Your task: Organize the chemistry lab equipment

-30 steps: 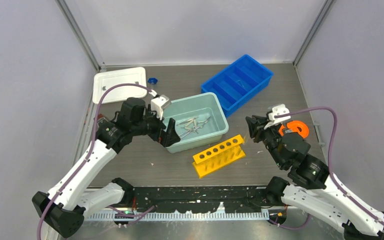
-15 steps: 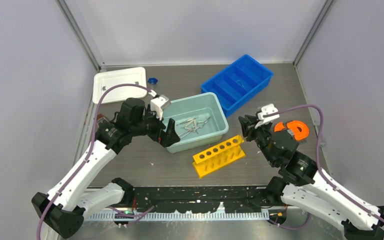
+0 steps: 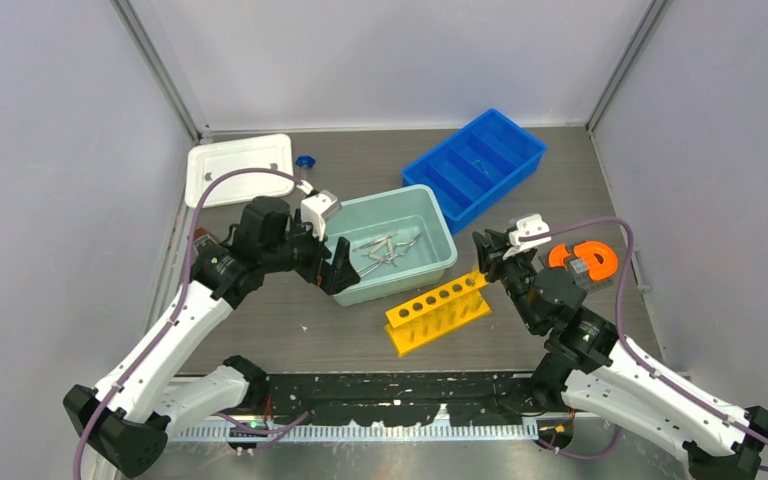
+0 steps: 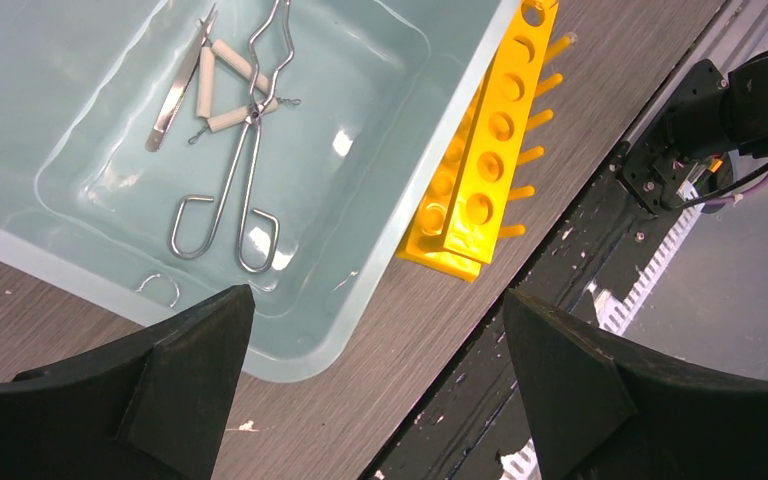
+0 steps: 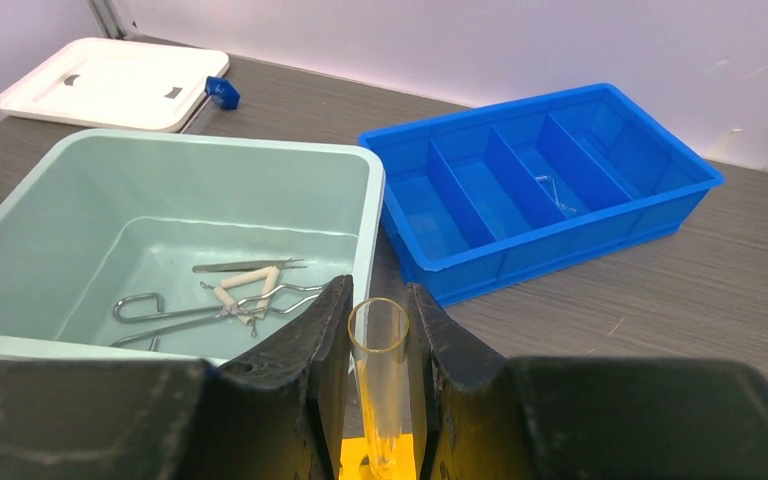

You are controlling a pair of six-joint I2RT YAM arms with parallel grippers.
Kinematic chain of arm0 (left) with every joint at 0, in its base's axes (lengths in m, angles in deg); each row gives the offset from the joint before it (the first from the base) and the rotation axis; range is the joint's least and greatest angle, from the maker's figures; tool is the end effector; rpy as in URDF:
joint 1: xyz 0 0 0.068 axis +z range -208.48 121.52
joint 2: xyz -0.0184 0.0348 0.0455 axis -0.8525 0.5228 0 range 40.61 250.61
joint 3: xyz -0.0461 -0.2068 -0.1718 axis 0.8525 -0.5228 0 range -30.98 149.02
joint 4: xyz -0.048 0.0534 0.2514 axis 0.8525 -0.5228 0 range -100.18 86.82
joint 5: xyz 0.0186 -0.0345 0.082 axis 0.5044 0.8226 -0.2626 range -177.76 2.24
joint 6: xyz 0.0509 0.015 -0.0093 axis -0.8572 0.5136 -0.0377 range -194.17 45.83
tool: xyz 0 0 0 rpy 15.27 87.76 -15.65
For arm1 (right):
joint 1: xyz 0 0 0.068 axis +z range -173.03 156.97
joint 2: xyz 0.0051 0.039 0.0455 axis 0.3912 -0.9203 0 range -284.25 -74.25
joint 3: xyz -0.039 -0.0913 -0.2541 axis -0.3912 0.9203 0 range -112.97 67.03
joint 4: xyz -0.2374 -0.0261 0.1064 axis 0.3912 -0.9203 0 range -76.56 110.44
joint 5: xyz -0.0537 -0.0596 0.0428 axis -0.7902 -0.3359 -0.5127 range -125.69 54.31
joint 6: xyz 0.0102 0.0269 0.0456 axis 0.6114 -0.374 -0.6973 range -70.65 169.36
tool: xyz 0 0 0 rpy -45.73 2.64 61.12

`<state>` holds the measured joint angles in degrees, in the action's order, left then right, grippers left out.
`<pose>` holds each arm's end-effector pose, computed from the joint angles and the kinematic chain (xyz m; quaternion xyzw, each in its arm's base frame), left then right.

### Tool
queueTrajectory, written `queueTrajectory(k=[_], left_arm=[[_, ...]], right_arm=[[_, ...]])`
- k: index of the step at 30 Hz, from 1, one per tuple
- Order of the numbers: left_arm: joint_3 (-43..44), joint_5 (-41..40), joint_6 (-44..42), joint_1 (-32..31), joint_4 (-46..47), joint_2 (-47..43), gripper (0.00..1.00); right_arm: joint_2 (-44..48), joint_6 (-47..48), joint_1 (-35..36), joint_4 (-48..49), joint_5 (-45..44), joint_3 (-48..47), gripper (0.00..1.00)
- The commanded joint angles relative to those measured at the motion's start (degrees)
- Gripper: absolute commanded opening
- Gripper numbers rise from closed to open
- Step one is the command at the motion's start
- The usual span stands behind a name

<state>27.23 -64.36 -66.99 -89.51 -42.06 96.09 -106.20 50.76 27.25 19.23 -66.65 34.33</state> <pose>0.1628 -0.1144 0.3398 0.2702 0.8352 -0.3160 0.3598 0.1064 0.0996 0.3156 -0.1291 0.6977 0.1083 0.6963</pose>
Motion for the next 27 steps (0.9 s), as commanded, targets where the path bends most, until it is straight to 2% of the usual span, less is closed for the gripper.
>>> queueTrajectory(k=[1, 16, 27], left_arm=[[-0.1, -0.4, -0.6, -0.2, 2.4, -0.9, 1.00], [-0.2, -0.9, -0.6, -0.2, 2.4, -0.7, 1.00], [-0.2, -0.9, -0.6, -0.1, 2.3, -0.7, 1.00]], right_arm=[[1.5, -0.2, 0.0, 7.0, -1.9, 1.5, 0.24], [4.3, -6.2, 0.0, 6.9, -4.1, 5.3, 0.24], [3.4, -5.6, 0.0, 8.1, -5.1, 7.6, 0.24]])
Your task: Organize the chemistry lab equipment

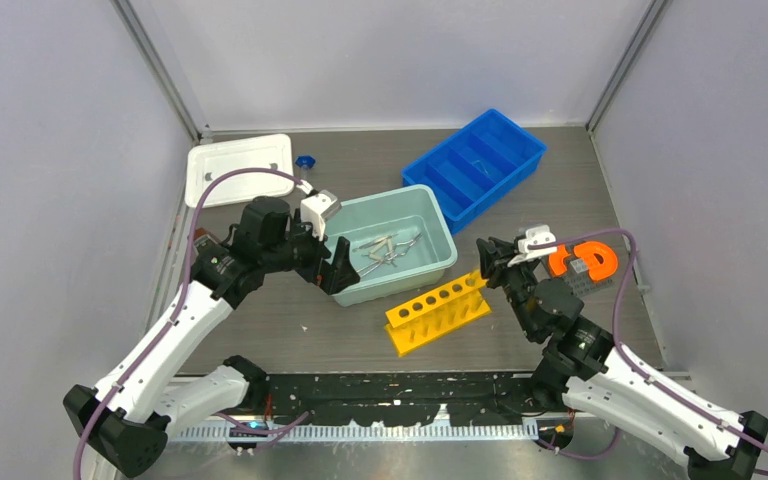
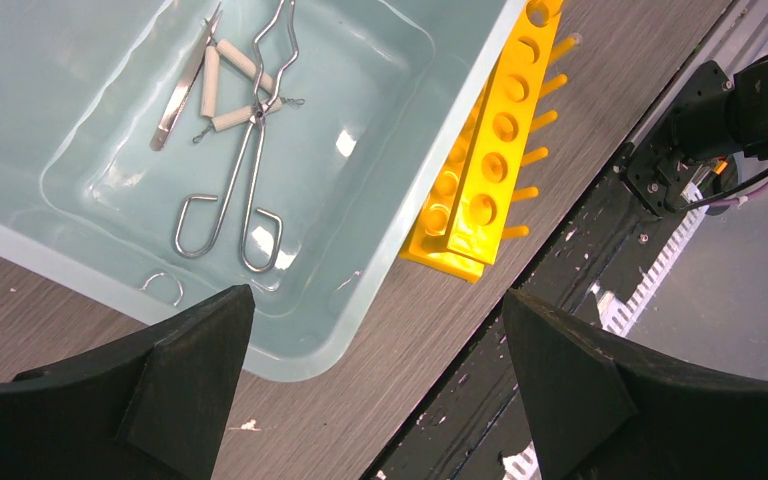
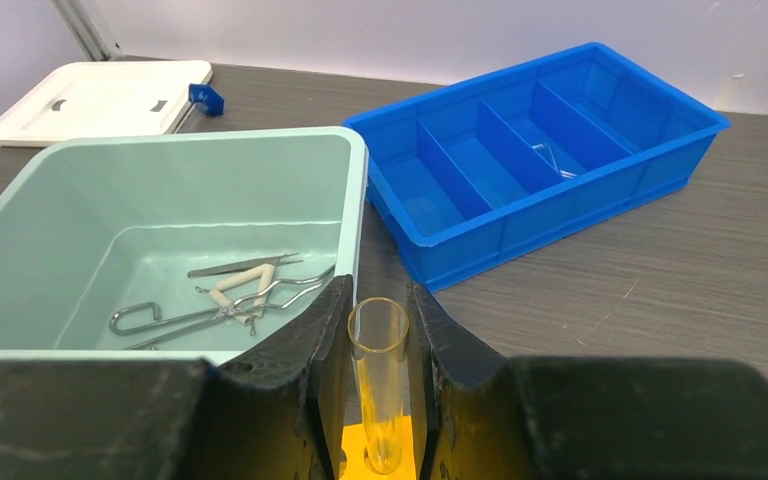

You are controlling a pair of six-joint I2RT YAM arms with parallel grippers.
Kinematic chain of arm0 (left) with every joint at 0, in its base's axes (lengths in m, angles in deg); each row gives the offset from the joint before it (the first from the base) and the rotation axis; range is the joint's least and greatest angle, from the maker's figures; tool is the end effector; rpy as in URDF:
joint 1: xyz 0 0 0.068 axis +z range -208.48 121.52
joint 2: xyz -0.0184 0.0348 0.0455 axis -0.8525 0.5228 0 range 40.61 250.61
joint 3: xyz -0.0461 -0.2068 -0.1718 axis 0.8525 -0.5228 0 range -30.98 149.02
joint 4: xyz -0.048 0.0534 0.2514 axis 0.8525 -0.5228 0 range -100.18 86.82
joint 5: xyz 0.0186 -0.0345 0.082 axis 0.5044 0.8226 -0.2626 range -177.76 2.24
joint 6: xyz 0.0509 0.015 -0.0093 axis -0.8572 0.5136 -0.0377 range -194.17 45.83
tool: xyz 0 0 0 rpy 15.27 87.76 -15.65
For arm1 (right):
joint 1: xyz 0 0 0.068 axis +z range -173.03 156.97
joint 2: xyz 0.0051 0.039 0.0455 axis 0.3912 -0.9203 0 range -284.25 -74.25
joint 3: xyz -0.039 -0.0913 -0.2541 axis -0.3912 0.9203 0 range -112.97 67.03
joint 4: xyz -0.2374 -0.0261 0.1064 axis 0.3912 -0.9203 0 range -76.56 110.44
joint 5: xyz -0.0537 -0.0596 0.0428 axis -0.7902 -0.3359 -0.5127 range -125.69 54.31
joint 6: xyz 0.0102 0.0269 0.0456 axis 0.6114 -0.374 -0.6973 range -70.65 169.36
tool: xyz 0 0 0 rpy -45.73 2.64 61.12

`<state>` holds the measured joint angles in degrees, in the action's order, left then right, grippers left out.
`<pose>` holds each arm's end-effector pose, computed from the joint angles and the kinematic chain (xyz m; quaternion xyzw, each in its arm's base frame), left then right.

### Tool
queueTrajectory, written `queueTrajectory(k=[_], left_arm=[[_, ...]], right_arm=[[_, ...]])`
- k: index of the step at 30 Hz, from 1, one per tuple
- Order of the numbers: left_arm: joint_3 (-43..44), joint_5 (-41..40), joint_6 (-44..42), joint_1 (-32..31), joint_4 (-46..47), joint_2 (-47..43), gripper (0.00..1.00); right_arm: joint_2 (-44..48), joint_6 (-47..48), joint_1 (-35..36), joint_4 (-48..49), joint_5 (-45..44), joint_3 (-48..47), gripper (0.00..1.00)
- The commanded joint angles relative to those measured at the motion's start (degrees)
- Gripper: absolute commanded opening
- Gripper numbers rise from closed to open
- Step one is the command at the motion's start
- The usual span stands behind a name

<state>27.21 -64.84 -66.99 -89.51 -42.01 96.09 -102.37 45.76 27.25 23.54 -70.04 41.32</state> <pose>0.1630 -0.1143 0.3397 0.2686 0.8362 -0.3127 0.3616 0.1034 0.0932 0.2888 -0.0732 0.6997 0.1229 0.6999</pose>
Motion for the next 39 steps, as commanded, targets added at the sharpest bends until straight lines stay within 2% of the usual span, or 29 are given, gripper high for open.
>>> queueTrajectory(k=[1, 17, 27, 34, 39], left_arm=[[-0.1, -0.4, -0.6, -0.2, 2.3, -0.6, 1.00], [-0.2, -0.3, -0.6, -0.2, 2.2, -0.6, 1.00], [-0.2, -0.3, -0.6, -0.2, 2.1, -0.6, 1.00], [-0.2, -0.4, -0.7, -0.2, 1.9, -0.5, 1.00], [-0.4, -1.6, -0.8, -0.2, 1.6, -1.0, 1.00]], right_arm=[[-0.6, -0.6, 0.1, 4.2, -1.7, 0.7, 0.24], [-6.6, -1.3, 0.0, 12.1, -2.6, 5.1, 0.25], [-6.8, -2.7, 0.0, 14.8, -3.8, 7.6, 0.28], [-6.6, -2.7, 0.0, 14.1, -4.3, 7.2, 0.41], [-5.2, -3.1, 0.0, 8.3, -4.9, 3.9, 0.54]])
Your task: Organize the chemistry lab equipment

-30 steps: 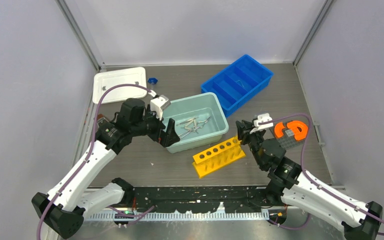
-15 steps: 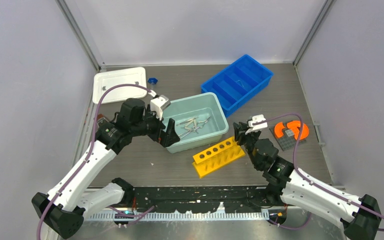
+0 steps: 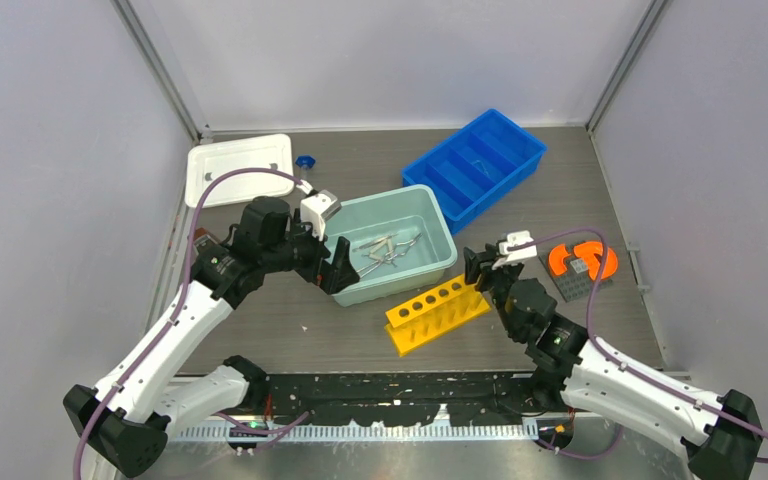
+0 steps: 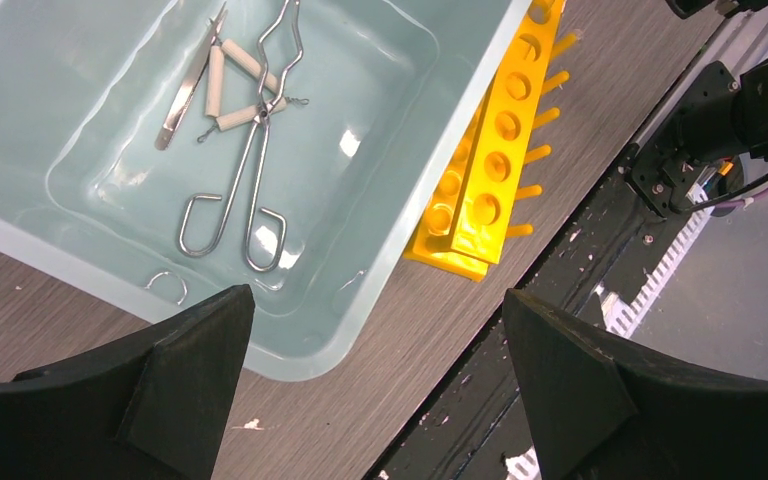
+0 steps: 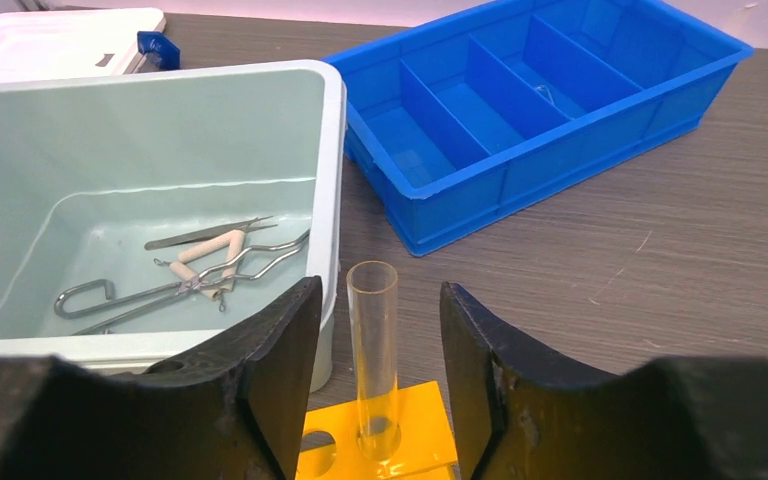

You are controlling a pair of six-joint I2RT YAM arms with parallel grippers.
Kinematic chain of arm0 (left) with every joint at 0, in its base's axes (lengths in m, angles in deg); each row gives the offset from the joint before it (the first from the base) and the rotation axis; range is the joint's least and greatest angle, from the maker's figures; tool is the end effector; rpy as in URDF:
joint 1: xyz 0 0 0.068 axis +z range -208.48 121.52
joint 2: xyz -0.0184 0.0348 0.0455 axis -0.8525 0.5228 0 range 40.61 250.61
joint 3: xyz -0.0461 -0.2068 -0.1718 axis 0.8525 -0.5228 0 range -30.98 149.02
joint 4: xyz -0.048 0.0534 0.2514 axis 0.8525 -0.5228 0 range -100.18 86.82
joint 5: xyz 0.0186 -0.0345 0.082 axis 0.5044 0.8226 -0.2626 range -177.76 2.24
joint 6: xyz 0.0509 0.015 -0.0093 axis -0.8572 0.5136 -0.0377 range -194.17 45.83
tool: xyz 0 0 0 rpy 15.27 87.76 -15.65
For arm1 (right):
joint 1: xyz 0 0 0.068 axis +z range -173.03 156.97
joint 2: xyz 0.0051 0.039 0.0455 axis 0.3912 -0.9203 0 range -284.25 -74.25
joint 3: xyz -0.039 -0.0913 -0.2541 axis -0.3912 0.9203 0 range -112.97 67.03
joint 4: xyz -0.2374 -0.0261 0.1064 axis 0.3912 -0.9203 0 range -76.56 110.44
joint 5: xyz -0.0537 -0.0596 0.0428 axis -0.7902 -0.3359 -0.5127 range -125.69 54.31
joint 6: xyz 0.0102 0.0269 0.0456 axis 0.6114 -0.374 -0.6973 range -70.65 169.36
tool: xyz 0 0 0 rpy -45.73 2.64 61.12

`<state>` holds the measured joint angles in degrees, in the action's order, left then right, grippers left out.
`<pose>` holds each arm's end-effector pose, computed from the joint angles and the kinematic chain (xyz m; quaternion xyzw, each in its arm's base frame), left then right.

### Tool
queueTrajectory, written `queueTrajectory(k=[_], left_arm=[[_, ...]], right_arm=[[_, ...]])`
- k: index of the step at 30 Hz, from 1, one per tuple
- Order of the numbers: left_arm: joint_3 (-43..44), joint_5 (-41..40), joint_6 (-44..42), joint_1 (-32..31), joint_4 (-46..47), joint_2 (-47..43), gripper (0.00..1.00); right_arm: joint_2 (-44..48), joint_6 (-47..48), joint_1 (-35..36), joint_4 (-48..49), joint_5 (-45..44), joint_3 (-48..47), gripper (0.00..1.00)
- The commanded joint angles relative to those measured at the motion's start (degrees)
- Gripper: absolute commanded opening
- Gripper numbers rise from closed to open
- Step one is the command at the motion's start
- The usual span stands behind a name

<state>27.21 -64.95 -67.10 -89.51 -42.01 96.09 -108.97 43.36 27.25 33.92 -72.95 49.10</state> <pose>0.1631 -0.1142 0.3397 0.2690 0.8362 -0.3116 0.3623 0.1168 0.1071 0.2447 -0.0567 0.7209 0.1019 0.6831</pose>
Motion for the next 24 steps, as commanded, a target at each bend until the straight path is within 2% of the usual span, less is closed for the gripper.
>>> queueTrajectory(k=[1, 10, 14, 17, 24], left_arm=[[-0.5, -2.1, -0.7, -0.2, 1.6, -1.0, 1.00], [0.0, -4.1, -0.9, -0.2, 1.0, 0.3, 1.00], [-0.1, -4.1, -0.9, -0.2, 0.9, 0.1, 1.00], [-0.4, -4.0, -1.0, -0.2, 1.0, -0.4, 1.00], [-0.6, -4.0, -1.0, -0.2, 1.1, -1.3, 1.00]], right_arm=[[2.1, -1.0, 0.0, -3.1, -2.1, -5.1, 0.55], [3.8, -1.7, 0.0, -14.1, -4.1, -10.1, 0.49], [-1.4, -8.9, -0.2, -28.8, -5.3, -19.6, 0.50], [-5.5, -13.1, -0.3, -40.0, -1.6, -29.4, 0.50], [-15.6, -18.1, -0.8, -55.0, 2.3, -45.1, 0.50]])
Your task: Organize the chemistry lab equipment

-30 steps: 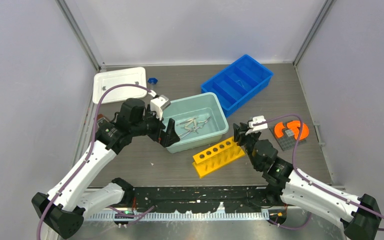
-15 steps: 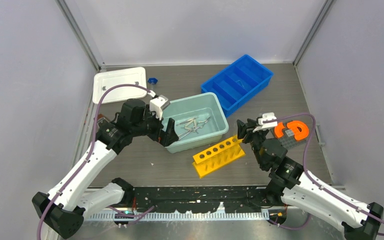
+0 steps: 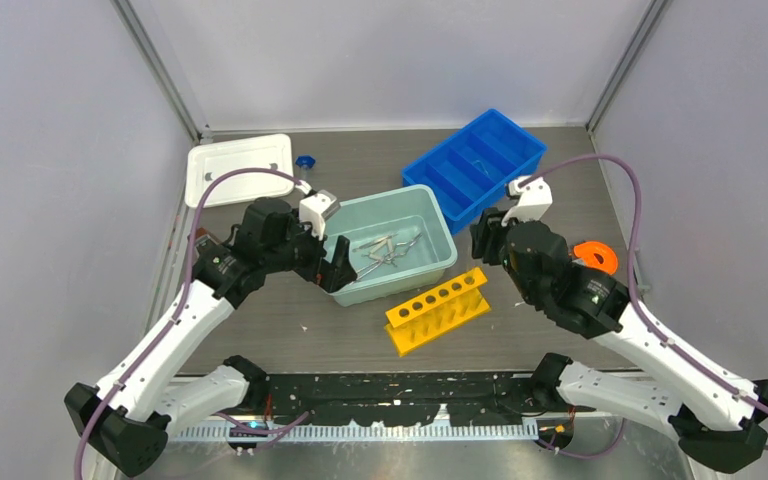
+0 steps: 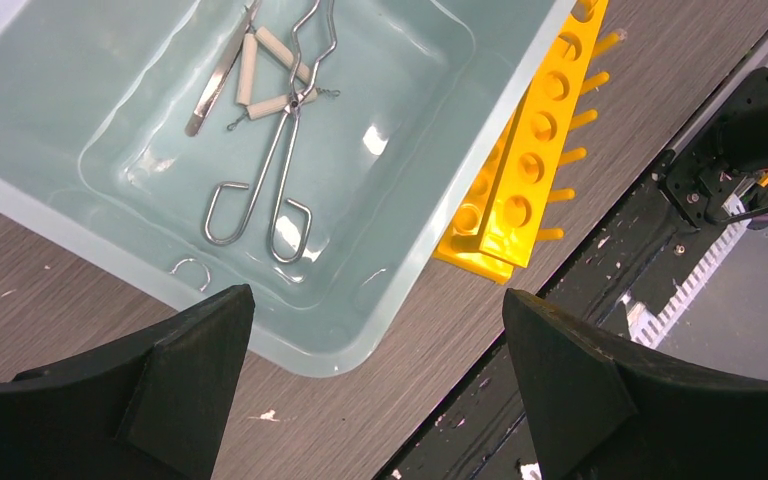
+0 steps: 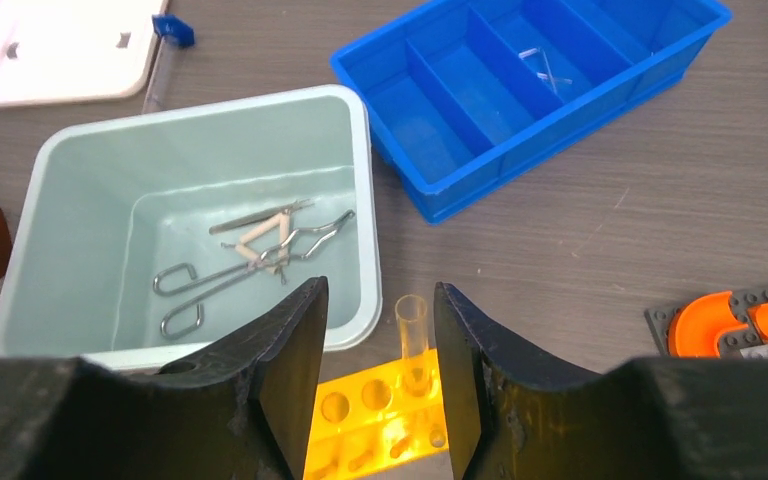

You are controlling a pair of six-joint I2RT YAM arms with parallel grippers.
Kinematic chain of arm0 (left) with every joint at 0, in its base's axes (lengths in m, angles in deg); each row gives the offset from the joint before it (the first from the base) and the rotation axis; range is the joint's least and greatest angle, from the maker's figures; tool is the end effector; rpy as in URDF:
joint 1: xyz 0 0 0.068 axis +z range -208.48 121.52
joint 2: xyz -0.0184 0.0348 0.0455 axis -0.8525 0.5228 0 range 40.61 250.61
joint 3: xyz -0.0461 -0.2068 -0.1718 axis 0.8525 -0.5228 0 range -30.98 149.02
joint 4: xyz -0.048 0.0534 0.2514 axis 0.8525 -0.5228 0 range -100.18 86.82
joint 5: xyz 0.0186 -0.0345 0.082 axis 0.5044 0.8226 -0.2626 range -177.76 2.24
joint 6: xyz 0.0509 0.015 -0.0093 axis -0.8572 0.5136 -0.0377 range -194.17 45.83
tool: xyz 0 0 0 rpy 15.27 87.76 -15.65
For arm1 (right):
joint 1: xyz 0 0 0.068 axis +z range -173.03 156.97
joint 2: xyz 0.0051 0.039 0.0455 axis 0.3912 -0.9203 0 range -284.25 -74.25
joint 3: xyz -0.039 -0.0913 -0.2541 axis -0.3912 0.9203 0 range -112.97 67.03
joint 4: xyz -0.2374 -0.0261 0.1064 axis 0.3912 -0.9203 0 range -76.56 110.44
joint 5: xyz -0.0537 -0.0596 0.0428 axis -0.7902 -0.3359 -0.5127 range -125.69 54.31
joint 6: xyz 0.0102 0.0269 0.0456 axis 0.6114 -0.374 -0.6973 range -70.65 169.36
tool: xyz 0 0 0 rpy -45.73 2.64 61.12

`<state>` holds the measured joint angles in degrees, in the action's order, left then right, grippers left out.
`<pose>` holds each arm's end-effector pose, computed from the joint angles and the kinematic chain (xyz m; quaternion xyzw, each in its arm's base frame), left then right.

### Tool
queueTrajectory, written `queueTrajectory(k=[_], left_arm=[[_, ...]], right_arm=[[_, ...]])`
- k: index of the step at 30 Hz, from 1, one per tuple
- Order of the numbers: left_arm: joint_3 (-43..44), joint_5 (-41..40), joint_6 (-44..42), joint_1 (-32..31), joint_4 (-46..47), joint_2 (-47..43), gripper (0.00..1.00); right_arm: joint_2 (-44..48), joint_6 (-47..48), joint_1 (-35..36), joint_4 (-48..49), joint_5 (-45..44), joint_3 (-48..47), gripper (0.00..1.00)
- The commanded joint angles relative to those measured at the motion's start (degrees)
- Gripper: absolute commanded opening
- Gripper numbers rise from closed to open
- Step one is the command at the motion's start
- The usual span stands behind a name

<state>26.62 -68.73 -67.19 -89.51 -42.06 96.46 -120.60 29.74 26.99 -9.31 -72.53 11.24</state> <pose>0.1660 -0.1134 0.3345 0.2560 0.8484 -0.2830 0.3670 0.1227 0.1133 0.3683 -0.0300 0.7987 0.0966 0.5931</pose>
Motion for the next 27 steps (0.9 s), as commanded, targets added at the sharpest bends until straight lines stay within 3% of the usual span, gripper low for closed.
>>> queueTrajectory(k=[1, 8, 21, 27], left_arm=[[-0.2, -0.4, -0.9, -0.2, 1.3, -2.0, 1.00], [-0.4, -0.5, -0.7, -0.2, 1.3, -2.4, 1.00], [-0.6, 0.6, -1.0, -0.2, 1.5, -2.0, 1.00], [-0.7, 0.5, -1.1, -0.2, 1.8, -1.7, 1.00]], right_arm=[[-5.9, -4.6, -0.8, -13.9, 2.1, -8.2, 0.50], [-13.1, -5.6, -7.2, -17.3, 12.4, -11.9, 0.50], [-21.7, -3.2, -16.0, -15.0, 22.3, -12.2, 0.50], [-22.8, -3.5, -16.8, -12.9, 22.4, -10.9, 0.48]])
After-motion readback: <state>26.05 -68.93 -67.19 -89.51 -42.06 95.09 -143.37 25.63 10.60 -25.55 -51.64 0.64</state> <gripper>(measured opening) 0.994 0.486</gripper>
